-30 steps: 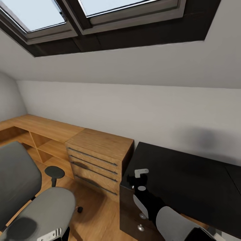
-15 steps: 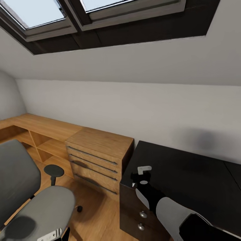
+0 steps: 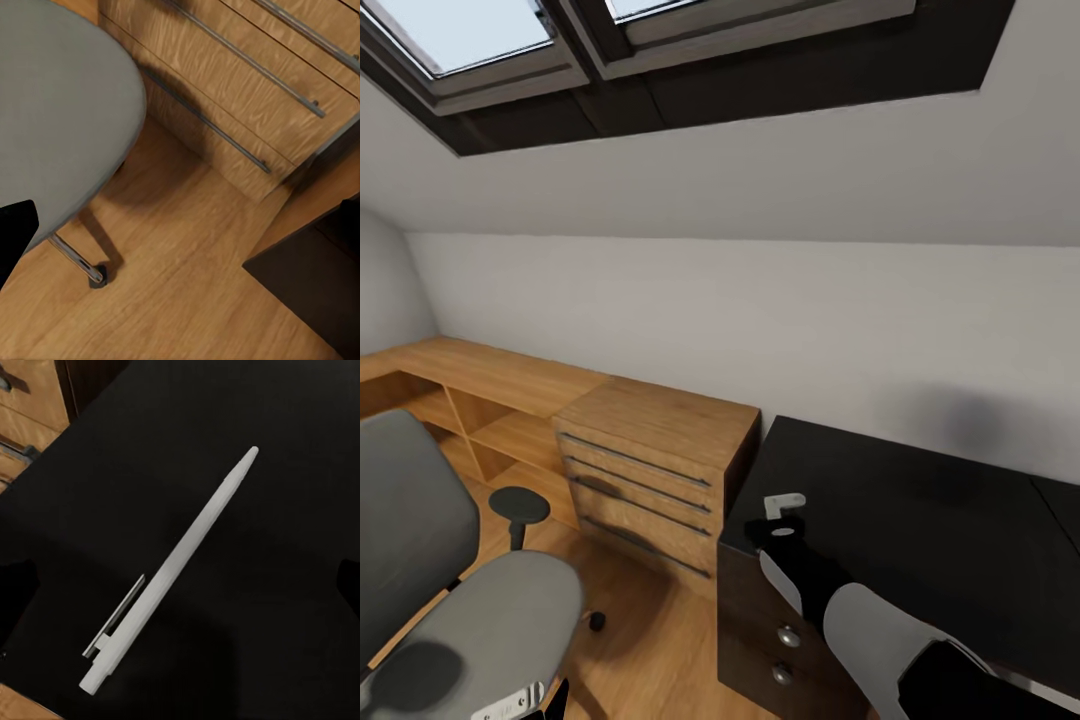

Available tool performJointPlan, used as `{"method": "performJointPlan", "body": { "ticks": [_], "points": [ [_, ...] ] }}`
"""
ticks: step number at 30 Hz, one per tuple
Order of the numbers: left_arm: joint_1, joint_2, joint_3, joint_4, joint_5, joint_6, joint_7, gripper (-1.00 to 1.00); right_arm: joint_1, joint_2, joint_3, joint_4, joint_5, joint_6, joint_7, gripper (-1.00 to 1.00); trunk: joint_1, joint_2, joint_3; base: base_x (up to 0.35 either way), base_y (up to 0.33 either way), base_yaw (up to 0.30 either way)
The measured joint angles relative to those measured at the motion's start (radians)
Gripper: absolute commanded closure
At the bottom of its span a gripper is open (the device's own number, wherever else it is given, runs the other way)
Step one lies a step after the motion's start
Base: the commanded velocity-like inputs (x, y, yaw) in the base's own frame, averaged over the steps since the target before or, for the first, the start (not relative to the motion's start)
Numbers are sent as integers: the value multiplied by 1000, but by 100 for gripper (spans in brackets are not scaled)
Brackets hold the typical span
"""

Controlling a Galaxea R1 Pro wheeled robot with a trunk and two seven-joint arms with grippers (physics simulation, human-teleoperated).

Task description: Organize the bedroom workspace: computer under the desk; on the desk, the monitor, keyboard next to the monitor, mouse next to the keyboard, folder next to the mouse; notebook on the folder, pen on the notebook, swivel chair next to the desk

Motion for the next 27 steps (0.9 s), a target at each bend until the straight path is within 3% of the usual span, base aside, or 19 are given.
{"method": "performJointPlan", "body": {
  "ticks": [10,19,25,27],
  "points": [
    [0,1,0,0,0,1,0,-100,0,0,-3,-46,-4,-27,0,-100,38,-70,-31,0,0,2],
    [0,1,0,0,0,1,0,-100,0,0,-3,-45,-1,-34,-1,-100,73,-133,-61,0,0,118],
    [0,-12,3,32,1,-5,0,-100,9,0,-38,-78,5,-9,-14,-100,73,-133,-61,0,0,0],
    [0,-16,3,29,1,-6,0,-100,3,0,-25,-90,3,-19,-12,-100,73,-133,-61,0,0,0]
  ]
}}
